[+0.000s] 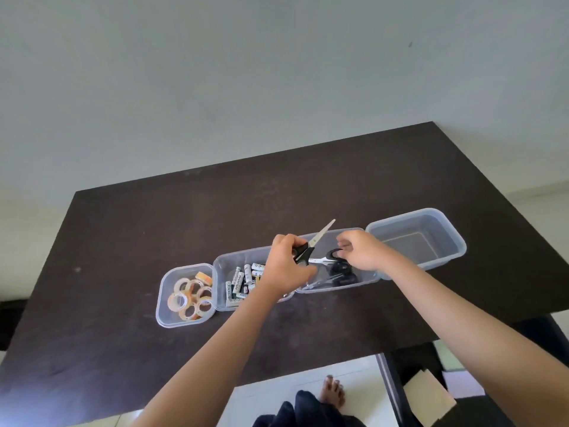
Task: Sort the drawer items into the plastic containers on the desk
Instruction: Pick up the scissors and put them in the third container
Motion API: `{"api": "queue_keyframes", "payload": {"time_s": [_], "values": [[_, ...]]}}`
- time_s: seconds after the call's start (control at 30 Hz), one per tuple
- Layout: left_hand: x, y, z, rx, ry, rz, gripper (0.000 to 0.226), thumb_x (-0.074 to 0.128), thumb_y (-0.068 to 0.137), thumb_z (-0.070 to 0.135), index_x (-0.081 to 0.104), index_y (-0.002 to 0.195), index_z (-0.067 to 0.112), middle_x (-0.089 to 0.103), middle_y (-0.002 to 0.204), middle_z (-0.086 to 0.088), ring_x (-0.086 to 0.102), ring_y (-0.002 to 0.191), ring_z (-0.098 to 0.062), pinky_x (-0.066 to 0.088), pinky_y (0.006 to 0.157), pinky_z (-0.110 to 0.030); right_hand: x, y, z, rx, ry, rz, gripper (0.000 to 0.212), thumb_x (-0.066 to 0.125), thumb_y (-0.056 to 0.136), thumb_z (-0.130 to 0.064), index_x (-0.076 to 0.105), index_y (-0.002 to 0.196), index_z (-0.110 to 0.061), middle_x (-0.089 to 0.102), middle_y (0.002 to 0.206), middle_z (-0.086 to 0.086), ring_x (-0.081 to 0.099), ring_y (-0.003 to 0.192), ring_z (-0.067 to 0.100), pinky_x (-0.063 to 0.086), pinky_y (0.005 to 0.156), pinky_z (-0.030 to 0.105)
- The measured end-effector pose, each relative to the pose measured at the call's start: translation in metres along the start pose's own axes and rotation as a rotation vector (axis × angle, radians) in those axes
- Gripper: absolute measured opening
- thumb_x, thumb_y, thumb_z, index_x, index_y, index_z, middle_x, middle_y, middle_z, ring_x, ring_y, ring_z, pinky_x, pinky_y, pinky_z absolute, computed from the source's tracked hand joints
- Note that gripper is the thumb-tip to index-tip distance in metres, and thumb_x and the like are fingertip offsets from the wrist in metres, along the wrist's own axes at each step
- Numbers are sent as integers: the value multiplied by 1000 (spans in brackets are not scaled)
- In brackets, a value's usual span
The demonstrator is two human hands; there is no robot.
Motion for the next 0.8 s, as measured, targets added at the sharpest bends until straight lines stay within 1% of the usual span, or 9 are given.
{"api": "queue_keyframes", "payload": {"time_s": [0.07, 0.17, 0.3, 0.33, 0.43, 0.5, 0.57, 0.7, 0.8], "values": [[8, 2, -3, 42, 43, -46, 39, 73, 67, 8, 55, 99, 20, 45, 108, 0, 53, 96, -13, 38, 72, -1, -8, -14, 5, 9, 72, 64, 43, 55, 94, -13, 48, 135, -8, 56, 134, 4, 54, 122, 19, 40, 103, 29], [22, 5, -8, 91, 135, -106, 41, 74, 68, 16, 58, 106, 14, 45, 107, 3, 52, 99, -13, 42, 86, -15, -20, -37, 15, -16, 125, 205, 36, 51, 95, -11, 53, 131, -10, 62, 125, 1, 57, 116, 16, 39, 97, 24], [38, 9, -8, 141, 309, -191, 48, 70, 68, 20, 56, 113, 12, 46, 110, -2, 49, 103, -20, 46, 93, -33, -25, -60, 28, -18, 254, 382, 26, 53, 92, -8, 63, 116, -12, 69, 110, 2, 62, 106, 16, 47, 99, 33], [40, 10, -7, 151, 340, -208, 49, 69, 68, 19, 55, 114, 11, 46, 111, -4, 48, 104, -22, 46, 93, -36, -23, -65, 31, -20, 279, 405, 25, 54, 91, -7, 64, 113, -12, 70, 106, 2, 63, 104, 16, 48, 97, 31], [45, 16, -3, 150, 387, -238, 51, 67, 69, 17, 55, 118, 11, 48, 115, -5, 47, 108, -24, 44, 96, -35, -20, -78, 36, -48, 302, 447, 20, 55, 93, -10, 65, 110, -14, 70, 103, 0, 62, 99, 12, 43, 82, 12], [47, 22, -1, 138, 432, -264, 53, 66, 71, 16, 52, 122, 12, 50, 120, -4, 46, 112, -23, 42, 98, -33, -18, -82, 39, -63, 315, 468, 20, 57, 93, -11, 65, 111, -13, 68, 103, -2, 61, 97, 9, 42, 76, 5], [50, 28, -1, 119, 479, -282, 54, 64, 73, 16, 50, 125, 13, 51, 125, -3, 46, 117, -23, 41, 100, -34, -17, -87, 43, -64, 335, 487, 21, 59, 92, -13, 66, 111, -14, 67, 104, -3, 60, 98, 9, 42, 78, 7], [54, 35, 0, 95, 500, -300, 58, 61, 78, 14, 44, 134, 11, 48, 134, -6, 42, 127, -24, 35, 107, -33, -14, -96, 53, -81, 362, 516, 22, 59, 92, -18, 66, 113, -15, 67, 107, -4, 61, 100, 9, 46, 90, 19], [51, 29, 0, 43, 359, -222, 54, 59, 83, 17, 43, 135, 12, 45, 138, -4, 48, 121, -25, 41, 104, -36, -10, -104, 63, -83, 359, 533, 21, 58, 93, -21, 66, 112, -17, 65, 106, -7, 60, 99, 8, 45, 88, 16]]}}
Point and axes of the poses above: each hand's wrist, its own y-axis towards the middle knuckle, its own x-axis out of the palm, z = x × y, the point moved 3 cm from there along y, towards the middle knuckle
